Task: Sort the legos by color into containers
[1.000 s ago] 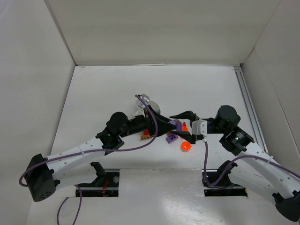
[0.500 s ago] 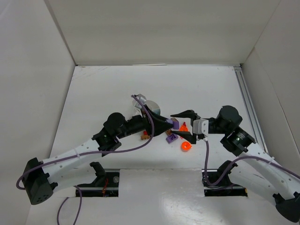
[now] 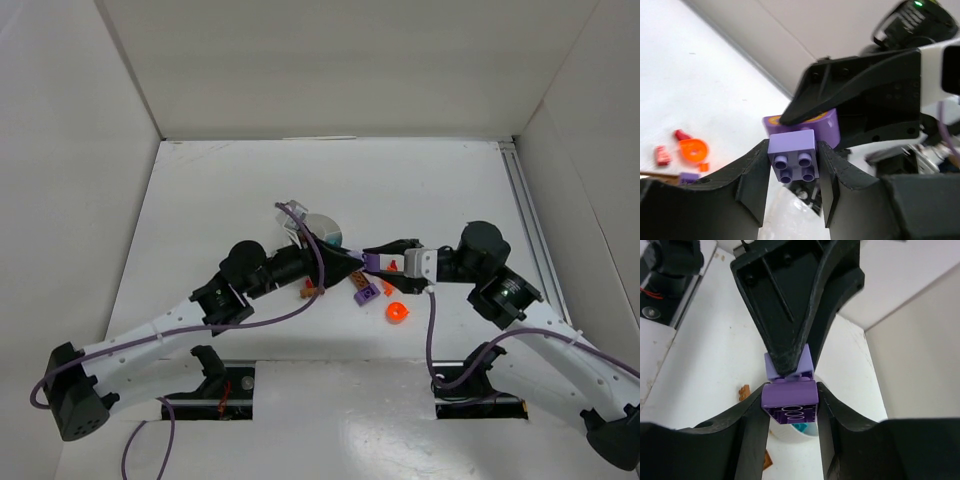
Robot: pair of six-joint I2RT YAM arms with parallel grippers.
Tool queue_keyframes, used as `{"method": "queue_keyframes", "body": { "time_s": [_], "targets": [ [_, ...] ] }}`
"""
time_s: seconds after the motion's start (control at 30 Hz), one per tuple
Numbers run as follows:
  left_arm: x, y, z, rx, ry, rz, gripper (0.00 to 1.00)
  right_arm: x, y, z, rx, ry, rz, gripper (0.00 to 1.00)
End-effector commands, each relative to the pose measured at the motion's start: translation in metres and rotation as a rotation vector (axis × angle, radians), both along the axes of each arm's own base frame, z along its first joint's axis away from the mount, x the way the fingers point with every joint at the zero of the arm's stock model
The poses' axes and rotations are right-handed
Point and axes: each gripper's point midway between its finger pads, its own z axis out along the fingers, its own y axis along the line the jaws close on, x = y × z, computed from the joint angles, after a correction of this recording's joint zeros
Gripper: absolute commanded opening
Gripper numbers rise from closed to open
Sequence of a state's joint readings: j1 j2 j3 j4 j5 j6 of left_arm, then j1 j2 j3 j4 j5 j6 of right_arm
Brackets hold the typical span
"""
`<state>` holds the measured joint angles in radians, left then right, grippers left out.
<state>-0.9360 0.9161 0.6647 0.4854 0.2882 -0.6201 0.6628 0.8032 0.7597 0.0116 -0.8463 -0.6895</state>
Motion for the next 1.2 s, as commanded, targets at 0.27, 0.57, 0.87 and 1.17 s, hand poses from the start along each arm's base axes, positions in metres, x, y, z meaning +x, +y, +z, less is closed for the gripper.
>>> {"method": "queue_keyframes", "body": {
  "time_s": [0.27,0.57,0.87,1.17],
  "targets": [
    [0.072,0.072,-0.016,0.109,0.073,0.476,0.00,0.033,-0.027,0.006,-0.040,0.031,-0.286,0.14],
    [0.132,0.096,-0.100,0.313,0.308,0.629,0.00,0.057,-0.045,-0.007,-0.083,0.063,-0.428,0.14],
    [0.150,0.101,-0.138,0.442,0.356,0.673,0.04,0.070,-0.053,-0.020,-0.112,0.087,-0.489,0.15],
    [0.154,0.102,-0.142,0.479,0.366,0.685,0.30,0.073,-0.055,-0.025,-0.126,0.100,-0.498,0.17]
  ]
}}
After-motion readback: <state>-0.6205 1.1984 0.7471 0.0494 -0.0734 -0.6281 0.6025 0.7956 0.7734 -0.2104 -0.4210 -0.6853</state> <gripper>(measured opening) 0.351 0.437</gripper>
